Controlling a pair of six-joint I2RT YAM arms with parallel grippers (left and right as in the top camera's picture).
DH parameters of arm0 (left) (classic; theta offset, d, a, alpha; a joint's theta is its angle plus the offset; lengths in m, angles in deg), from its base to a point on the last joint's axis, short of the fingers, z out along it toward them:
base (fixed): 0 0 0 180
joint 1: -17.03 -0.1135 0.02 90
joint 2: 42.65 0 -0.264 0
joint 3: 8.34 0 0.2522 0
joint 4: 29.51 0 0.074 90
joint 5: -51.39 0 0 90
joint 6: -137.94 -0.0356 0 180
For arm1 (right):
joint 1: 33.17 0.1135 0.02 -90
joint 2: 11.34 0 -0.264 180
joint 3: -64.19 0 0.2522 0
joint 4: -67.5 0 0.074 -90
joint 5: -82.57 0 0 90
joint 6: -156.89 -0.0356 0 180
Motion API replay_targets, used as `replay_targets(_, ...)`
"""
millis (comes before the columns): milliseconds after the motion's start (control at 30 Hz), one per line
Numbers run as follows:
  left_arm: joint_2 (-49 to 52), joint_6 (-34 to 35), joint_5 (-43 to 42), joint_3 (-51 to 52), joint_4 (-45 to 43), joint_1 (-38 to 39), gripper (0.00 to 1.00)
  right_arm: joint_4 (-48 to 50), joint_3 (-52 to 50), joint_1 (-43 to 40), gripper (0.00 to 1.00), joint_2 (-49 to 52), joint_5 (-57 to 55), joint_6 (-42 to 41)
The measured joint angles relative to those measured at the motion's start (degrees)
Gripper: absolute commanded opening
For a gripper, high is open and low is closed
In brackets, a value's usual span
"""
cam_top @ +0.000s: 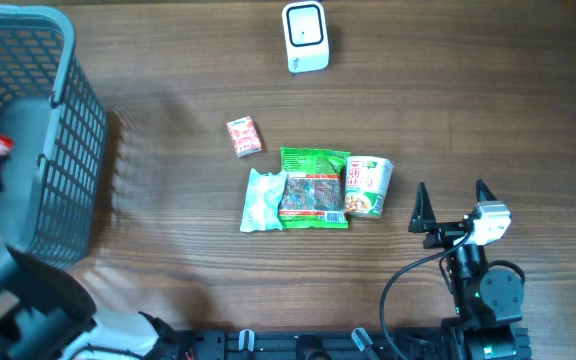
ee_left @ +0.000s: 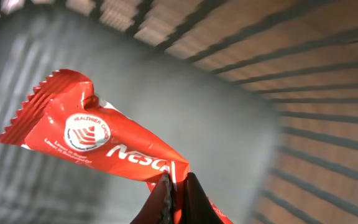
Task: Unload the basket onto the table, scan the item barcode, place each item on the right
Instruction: 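Reach into the basket and grasp the red Nescafe stick, then carry the Nescafe stick over the items with the left gripper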
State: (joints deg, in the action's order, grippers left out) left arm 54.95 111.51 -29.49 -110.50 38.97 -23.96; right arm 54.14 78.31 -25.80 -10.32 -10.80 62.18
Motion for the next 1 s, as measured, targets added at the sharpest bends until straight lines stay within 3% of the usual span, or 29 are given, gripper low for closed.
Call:
replay_targets(133, -5.8, -3.1, -1.2, -5.8, 1.6, 0.0, 0.04, 0.0, 0.0, 0.0, 1.00, 0.0, 0.0, 0.0)
replay_targets(233, -11.7, -7.4, -6.8, -7.6, 1.0, 0.0, 0.04, 0.0, 0.0, 0.0, 1.00, 0.0, 0.0, 0.0)
replay_targets(367, -21.9, -19.3, -26.3, -8.2, 1.1, 0.6, 0.04, 0.0, 0.0, 0.0, 1.00, 0.0, 0.0, 0.0)
replay_targets(433, -24.3, -24.2, -32.2, -8.6, 3.2, 2.1, 0.04, 0.0, 0.0, 0.0, 1.00, 0.0, 0.0, 0.0)
replay_targets(567, -26.0, -36.7, -42.3, -9.2, 14.6, 11.4, 0.04, 0.0, 0.0, 0.0, 1.00, 0.0, 0.0, 0.0)
replay_targets(700, -22.7, -48.1, -45.9, -8.0, 22.4, 22.5, 0.04, 0.0, 0.0, 0.0, 1.00, 0.0, 0.0, 0.0)
replay_targets(800, -19.9, -54.1, -46.9, -4.7, 23.3, 31.1, 0.04, 0.0, 0.0, 0.0, 1.00, 0.0, 0.0, 0.0)
replay_targets(1000, -13.1, -59.5, -47.3, 7.0, 19.7, 42.4, 0.04, 0.0, 0.0, 0.0, 1.00, 0.0, 0.0, 0.0)
